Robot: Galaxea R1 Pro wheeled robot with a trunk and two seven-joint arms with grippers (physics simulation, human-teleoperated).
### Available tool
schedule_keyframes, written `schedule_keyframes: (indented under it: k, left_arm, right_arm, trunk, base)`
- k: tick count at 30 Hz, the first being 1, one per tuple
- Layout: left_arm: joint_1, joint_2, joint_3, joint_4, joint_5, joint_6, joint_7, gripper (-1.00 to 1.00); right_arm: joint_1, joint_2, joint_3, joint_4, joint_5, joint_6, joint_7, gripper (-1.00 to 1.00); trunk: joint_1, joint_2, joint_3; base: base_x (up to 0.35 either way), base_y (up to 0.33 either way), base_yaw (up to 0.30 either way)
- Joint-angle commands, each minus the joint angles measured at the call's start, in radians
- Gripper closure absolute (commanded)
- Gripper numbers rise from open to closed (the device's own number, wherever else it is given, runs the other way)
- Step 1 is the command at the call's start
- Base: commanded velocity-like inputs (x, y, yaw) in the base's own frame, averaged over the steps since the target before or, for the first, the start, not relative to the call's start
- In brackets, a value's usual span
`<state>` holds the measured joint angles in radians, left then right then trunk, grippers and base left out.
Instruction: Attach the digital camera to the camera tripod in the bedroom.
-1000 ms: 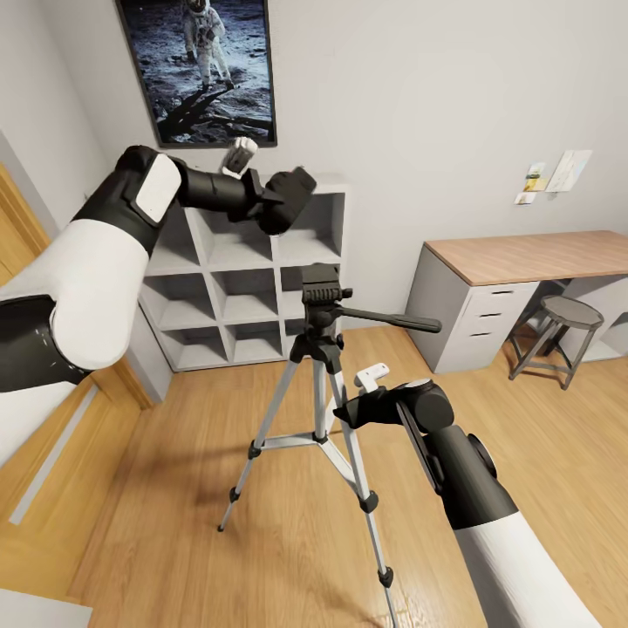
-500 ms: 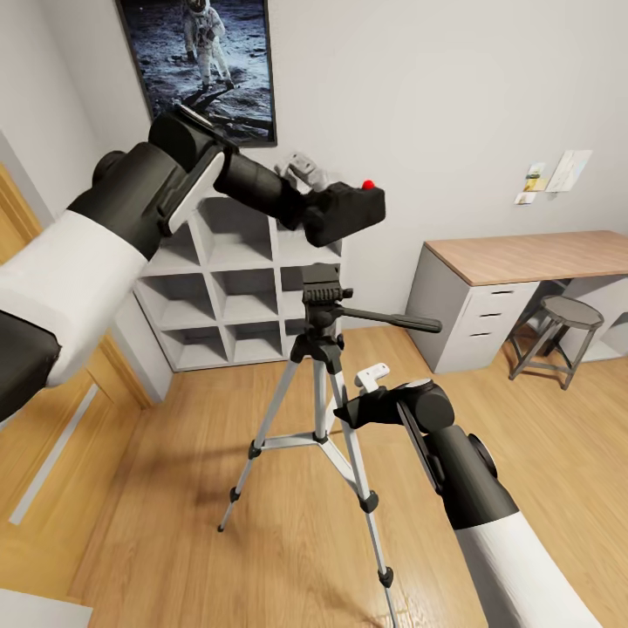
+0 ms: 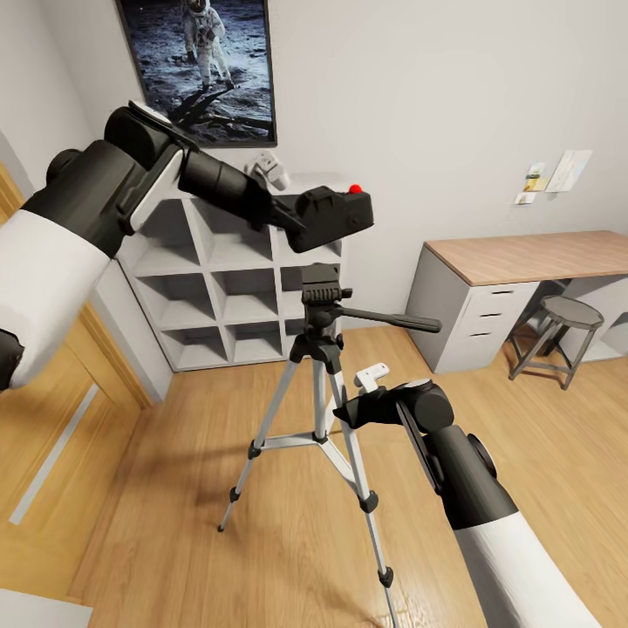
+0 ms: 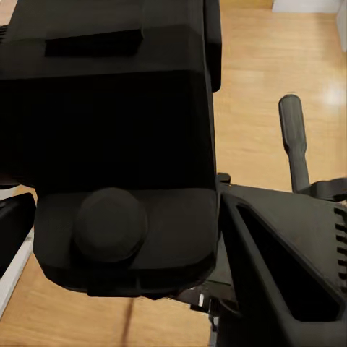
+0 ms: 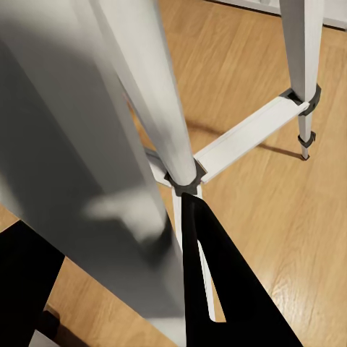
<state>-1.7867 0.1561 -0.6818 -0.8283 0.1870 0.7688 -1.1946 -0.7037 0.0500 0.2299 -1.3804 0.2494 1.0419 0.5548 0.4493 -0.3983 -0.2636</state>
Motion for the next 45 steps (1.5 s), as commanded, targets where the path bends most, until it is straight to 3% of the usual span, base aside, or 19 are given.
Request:
schedule_keyframes:
  k: [1, 4, 7, 8, 14, 19, 26, 33, 41, 42, 43, 45]
  left_arm:
    - [-0.002, 0.009, -0.004, 0.000, 0.009, 0.005, -0.005, 1.00]
    - [-0.002, 0.043, -0.004, 0.007, 0.009, -0.017, -0.047, 1.00]
    - [-0.002, 0.063, -0.004, 0.017, 0.011, -0.098, -0.077, 1.00]
    - [-0.002, 0.071, -0.004, 0.026, 0.012, -0.159, -0.093, 1.00]
    - [-0.002, 0.079, -0.004, 0.152, 0.011, -0.389, -0.176, 1.00]
    - [-0.002, 0.075, -0.008, 0.214, 0.003, -0.454, -0.216, 1.00]
    - [-0.002, 0.066, -0.014, 0.215, -0.001, -0.460, -0.230, 1.00]
    - [-0.002, 0.062, -0.016, 0.144, -0.014, -0.438, -0.236, 1.00]
    - [-0.002, 0.062, -0.019, 0.070, -0.028, -0.302, -0.237, 1.00]
    - [-0.002, 0.062, -0.020, 0.056, -0.028, -0.263, -0.237, 1.00]
    - [-0.002, 0.064, -0.023, 0.023, -0.033, -0.173, -0.235, 1.00]
    - [-0.002, 0.066, -0.025, -0.019, -0.046, -0.116, -0.232, 1.00]
  right_arm:
    - [0.000, 0.000, 0.000, 0.000, 0.043, -0.002, 0.008, 1.00]
    - [0.000, 0.001, 0.000, 0.000, 0.043, -0.002, 0.008, 1.00]
    - [0.000, 0.001, 0.000, 0.000, 0.044, -0.002, 0.008, 1.00]
    - [0.000, 0.001, 0.000, 0.000, 0.044, -0.002, 0.008, 1.00]
    - [0.000, 0.001, 0.000, 0.000, 0.044, -0.002, 0.008, 1.00]
    - [0.000, 0.001, -0.001, 0.000, 0.044, -0.002, 0.008, 1.00]
    - [0.000, 0.000, -0.001, 0.001, 0.044, -0.002, 0.008, 1.00]
    - [-0.001, 0.000, 0.000, 0.001, 0.044, -0.002, 0.008, 1.00]
    - [0.000, 0.001, 0.000, 0.001, 0.044, -0.002, 0.008, 1.00]
    - [0.000, 0.001, 0.000, 0.001, 0.044, -0.002, 0.008, 1.00]
    - [0.000, 0.001, 0.000, 0.001, 0.044, -0.002, 0.008, 1.00]
    - [0.000, 0.001, 0.000, 0.001, 0.044, -0.002, 0.008, 1.00]
  trunk:
    - [0.001, -0.002, -0.002]
    - [0.001, -0.002, -0.002]
    - [0.001, -0.002, -0.002]
    - [0.001, -0.002, -0.002]
    - [0.001, -0.002, -0.002]
    - [0.001, -0.002, -0.002]
    - [0.001, -0.002, -0.002]
    - [0.001, -0.002, -0.002]
    - [0.001, -0.002, -0.002]
    - [0.001, -0.002, -0.002]
    - [0.001, -0.002, -0.002]
    - [0.001, -0.002, -0.002]
  base:
    - [0.000, 0.000, 0.000]
    - [0.000, 0.000, 0.000]
    - [0.000, 0.000, 0.000]
    - [0.000, 0.000, 0.000]
    - [0.000, 0.000, 0.000]
    - [0.000, 0.000, 0.000]
    - [0.000, 0.000, 0.000]
    - [0.000, 0.000, 0.000]
    - [0.000, 0.000, 0.000]
    - [0.000, 0.000, 0.000]
    - [0.000, 0.000, 0.000]
    - [0.000, 0.000, 0.000]
